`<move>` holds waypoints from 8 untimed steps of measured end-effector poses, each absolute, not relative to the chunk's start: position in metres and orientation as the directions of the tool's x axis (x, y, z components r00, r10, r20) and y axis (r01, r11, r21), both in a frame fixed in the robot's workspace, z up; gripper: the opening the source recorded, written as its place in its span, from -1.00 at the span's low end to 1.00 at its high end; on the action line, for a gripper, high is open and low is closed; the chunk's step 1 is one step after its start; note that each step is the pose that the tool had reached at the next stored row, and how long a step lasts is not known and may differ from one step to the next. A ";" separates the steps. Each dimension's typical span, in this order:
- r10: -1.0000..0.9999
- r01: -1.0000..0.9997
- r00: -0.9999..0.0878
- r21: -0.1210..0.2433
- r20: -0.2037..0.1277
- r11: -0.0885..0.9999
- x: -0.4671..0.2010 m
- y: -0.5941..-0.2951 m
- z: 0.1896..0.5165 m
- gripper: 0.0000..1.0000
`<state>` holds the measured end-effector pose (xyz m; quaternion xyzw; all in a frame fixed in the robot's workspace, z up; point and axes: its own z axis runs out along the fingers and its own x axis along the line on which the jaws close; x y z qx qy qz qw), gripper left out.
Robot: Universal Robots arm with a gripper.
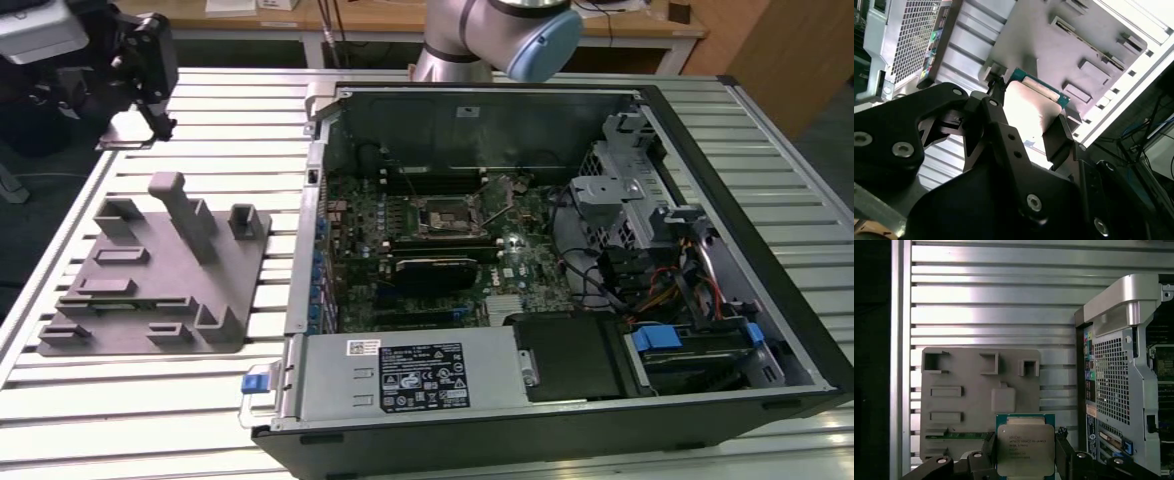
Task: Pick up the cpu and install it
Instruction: 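Pick up the cpu and move it towards the insertion slot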
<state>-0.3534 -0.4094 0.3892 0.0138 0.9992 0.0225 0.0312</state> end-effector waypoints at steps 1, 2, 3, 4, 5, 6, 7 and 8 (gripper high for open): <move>0.029 0.026 -0.998 0.046 -0.062 0.999 -0.351 -0.409 0.389 0.09; 0.029 0.026 -0.998 0.046 -0.062 0.999 -0.348 -0.409 0.389 0.09; 0.029 0.026 -0.998 0.046 -0.062 0.999 -0.345 -0.409 0.389 0.09; 0.029 0.026 -0.998 0.046 -0.062 0.999 -0.342 -0.409 0.389 0.09; 0.029 0.026 -0.998 0.046 -0.062 0.999 -0.339 -0.409 0.389 0.09; 0.029 0.026 -0.998 0.046 -0.062 0.999 -0.337 -0.409 0.389 0.09; 0.029 0.026 -0.998 0.046 -0.062 0.999 -0.334 -0.409 0.389 0.09; 0.029 0.026 -0.998 0.046 -0.062 0.999 -0.331 -0.409 0.389 0.09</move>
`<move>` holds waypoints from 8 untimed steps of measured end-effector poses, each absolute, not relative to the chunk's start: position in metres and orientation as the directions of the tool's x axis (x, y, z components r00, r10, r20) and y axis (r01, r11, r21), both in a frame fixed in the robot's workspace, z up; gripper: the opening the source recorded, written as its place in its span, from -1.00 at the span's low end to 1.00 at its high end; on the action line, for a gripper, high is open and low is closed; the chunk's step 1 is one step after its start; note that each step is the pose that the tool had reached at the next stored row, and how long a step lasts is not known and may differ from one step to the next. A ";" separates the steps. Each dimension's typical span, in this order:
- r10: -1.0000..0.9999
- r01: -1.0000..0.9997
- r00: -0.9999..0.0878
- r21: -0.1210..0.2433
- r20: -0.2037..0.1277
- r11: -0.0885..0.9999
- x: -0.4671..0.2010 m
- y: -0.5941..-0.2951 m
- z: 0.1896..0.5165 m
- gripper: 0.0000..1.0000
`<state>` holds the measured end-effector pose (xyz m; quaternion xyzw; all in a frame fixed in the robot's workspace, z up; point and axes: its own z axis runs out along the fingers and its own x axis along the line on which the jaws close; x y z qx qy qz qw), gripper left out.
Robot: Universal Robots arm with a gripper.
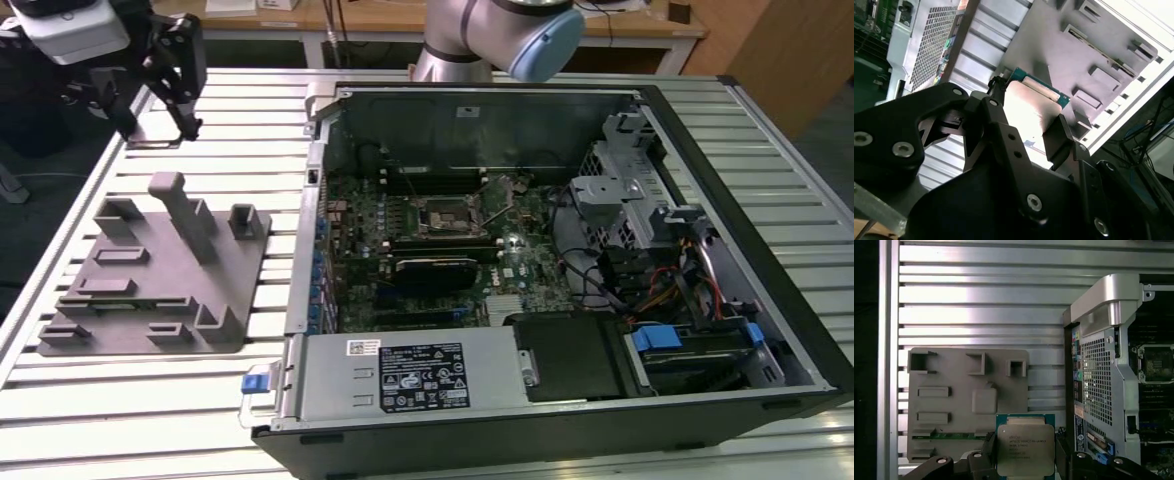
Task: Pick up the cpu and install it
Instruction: 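Pick up the cpu and move it towards the insertion slot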
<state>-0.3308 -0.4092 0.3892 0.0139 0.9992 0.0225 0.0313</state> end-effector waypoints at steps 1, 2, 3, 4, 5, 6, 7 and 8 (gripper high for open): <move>0.029 0.026 -0.998 0.046 -0.062 0.999 -0.328 -0.409 0.389 0.09; 0.029 0.026 -0.998 0.046 -0.062 0.999 -0.325 -0.409 0.389 0.09; 0.029 0.026 -0.998 0.046 -0.062 0.999 -0.322 -0.409 0.389 0.09; 0.029 0.026 -0.998 0.046 -0.062 0.999 -0.320 -0.409 0.389 0.09; 0.029 0.026 -0.998 0.046 -0.062 0.999 -0.317 -0.409 0.389 0.09; 0.029 0.026 -0.998 0.046 -0.062 0.999 -0.314 -0.409 0.389 0.09; 0.029 0.026 -0.998 0.046 -0.062 0.999 -0.311 -0.409 0.389 0.09; 0.029 0.026 -0.998 0.046 -0.062 0.999 -0.308 -0.409 0.389 0.09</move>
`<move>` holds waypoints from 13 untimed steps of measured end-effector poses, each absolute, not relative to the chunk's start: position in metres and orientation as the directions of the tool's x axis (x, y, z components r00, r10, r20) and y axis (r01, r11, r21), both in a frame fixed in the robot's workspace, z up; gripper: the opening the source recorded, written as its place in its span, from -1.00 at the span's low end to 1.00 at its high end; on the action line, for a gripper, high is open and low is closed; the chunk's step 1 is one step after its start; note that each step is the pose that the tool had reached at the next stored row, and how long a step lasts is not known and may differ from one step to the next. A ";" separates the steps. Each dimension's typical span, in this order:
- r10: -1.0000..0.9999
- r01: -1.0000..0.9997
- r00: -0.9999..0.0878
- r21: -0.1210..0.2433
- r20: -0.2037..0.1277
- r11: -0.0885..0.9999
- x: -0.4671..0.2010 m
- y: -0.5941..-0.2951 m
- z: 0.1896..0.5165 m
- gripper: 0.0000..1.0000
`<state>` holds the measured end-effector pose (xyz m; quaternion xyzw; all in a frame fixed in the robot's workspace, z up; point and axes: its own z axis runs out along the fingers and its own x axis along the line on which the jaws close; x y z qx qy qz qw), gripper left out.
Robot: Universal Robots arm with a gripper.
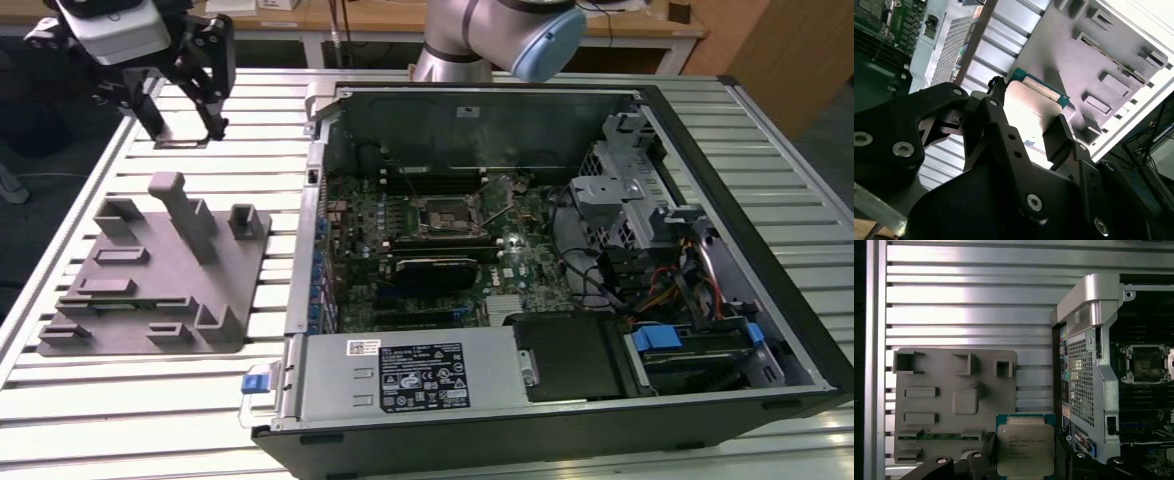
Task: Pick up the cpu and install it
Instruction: 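Pick up the cpu and move it towards the insertion slot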
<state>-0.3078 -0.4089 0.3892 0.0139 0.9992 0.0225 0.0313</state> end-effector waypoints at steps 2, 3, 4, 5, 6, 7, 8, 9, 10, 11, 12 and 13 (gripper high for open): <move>0.029 0.026 -0.998 0.046 -0.062 0.999 -0.302 -0.409 0.389 0.09; 0.029 0.026 -0.998 0.046 -0.062 0.999 -0.299 -0.409 0.389 0.09; 0.029 0.026 -0.998 0.046 -0.062 0.999 -0.296 -0.409 0.389 0.09; 0.029 0.026 -0.998 0.046 -0.062 0.999 -0.293 -0.409 0.389 0.09; 0.029 0.026 -0.998 0.046 -0.062 0.999 -0.290 -0.409 0.389 0.09; 0.029 0.026 -0.998 0.046 -0.062 0.999 -0.287 -0.408 0.389 0.09; 0.029 0.026 -0.998 0.046 -0.062 0.999 -0.284 -0.408 0.389 0.09; 0.029 0.026 -0.998 0.046 -0.062 0.999 -0.281 -0.408 0.389 0.09; 0.029 0.026 -0.998 0.046 -0.062 0.999 -0.278 -0.408 0.389 0.09; 0.029 0.026 -0.998 0.046 -0.062 0.999 -0.275 -0.408 0.389 0.09; 0.029 0.026 -0.998 0.046 -0.062 0.999 -0.273 -0.408 0.389 0.09; 0.029 0.026 -0.998 0.046 -0.062 0.999 -0.270 -0.408 0.389 0.09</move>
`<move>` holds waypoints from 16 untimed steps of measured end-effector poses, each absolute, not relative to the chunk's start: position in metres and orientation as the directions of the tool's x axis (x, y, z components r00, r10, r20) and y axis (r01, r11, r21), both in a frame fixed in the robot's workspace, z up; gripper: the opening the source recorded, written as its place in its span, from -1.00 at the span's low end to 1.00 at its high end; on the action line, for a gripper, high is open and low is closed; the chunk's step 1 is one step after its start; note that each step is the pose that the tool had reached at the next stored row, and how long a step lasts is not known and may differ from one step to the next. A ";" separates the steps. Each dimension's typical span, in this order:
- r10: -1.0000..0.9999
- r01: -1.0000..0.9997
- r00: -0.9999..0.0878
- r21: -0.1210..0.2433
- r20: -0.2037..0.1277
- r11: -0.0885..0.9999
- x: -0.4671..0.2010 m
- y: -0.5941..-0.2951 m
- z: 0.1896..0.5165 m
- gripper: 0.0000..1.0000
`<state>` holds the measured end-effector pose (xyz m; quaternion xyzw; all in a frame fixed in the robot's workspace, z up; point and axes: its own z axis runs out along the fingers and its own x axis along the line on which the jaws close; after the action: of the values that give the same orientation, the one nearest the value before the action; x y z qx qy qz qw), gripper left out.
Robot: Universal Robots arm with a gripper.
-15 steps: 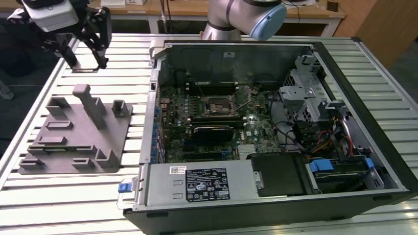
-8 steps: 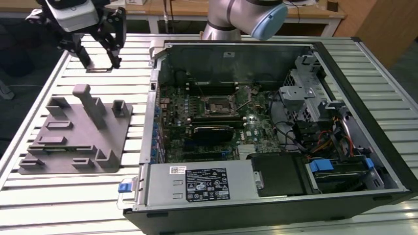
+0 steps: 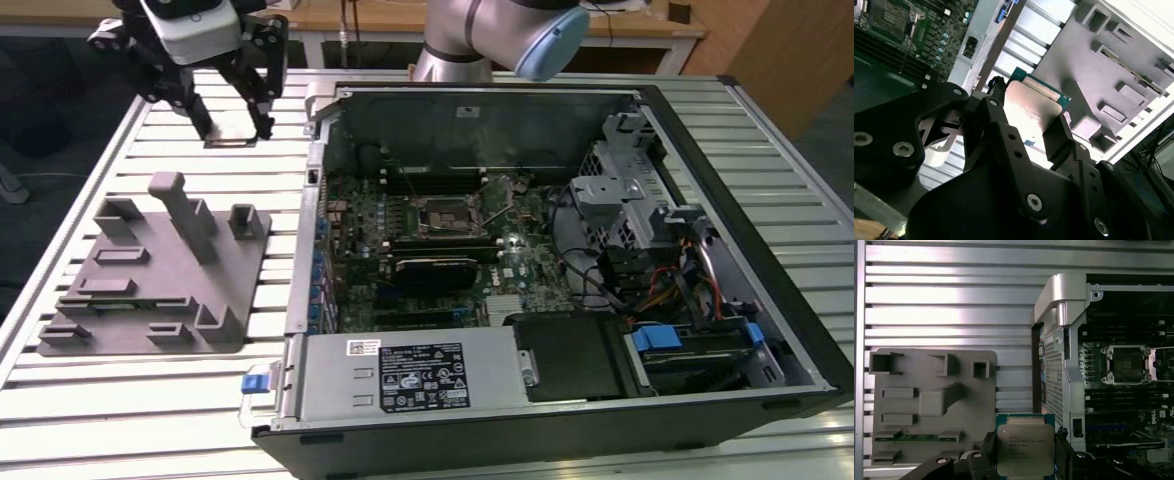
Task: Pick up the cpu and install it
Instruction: 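Pick up the cpu and move it towards the insertion slot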
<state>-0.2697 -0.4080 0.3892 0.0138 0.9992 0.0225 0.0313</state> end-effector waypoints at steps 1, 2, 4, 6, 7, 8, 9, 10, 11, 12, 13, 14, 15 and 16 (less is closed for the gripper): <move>0.029 0.026 -0.998 0.046 -0.062 0.999 -0.267 -0.408 0.389 0.09; 0.029 0.026 -0.998 0.046 -0.062 0.999 -0.264 -0.408 0.389 0.09; 0.029 0.026 -0.998 0.046 -0.062 0.999 -0.259 -0.408 0.389 0.09; 0.029 0.026 -0.998 0.046 -0.062 0.999 -0.253 -0.408 0.389 0.09; 0.029 0.026 -0.998 0.046 -0.062 0.999 -0.250 -0.408 0.389 0.09; 0.029 0.026 -0.998 0.046 -0.062 0.999 -0.247 -0.408 0.389 0.09; 0.029 0.026 -0.998 0.046 -0.062 0.999 -0.244 -0.408 0.389 0.09; 0.029 0.026 -0.998 0.046 -0.062 0.999 -0.242 -0.408 0.389 0.09; 0.029 0.026 -0.998 0.046 -0.062 0.999 -0.239 -0.408 0.389 0.09; 0.029 0.026 -0.998 0.046 -0.062 0.999 -0.236 -0.408 0.389 0.09; 0.029 0.026 -0.998 0.046 -0.062 0.999 -0.233 -0.408 0.389 0.09; 0.029 0.026 -0.998 0.046 -0.062 0.999 -0.230 -0.408 0.389 0.09; 0.029 0.026 -0.998 0.046 -0.062 0.999 -0.227 -0.408 0.389 0.09; 0.029 0.026 -0.998 0.046 -0.062 0.999 -0.224 -0.407 0.389 0.09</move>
<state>-0.2244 -0.4075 0.3892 0.0138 0.9992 0.0225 0.0313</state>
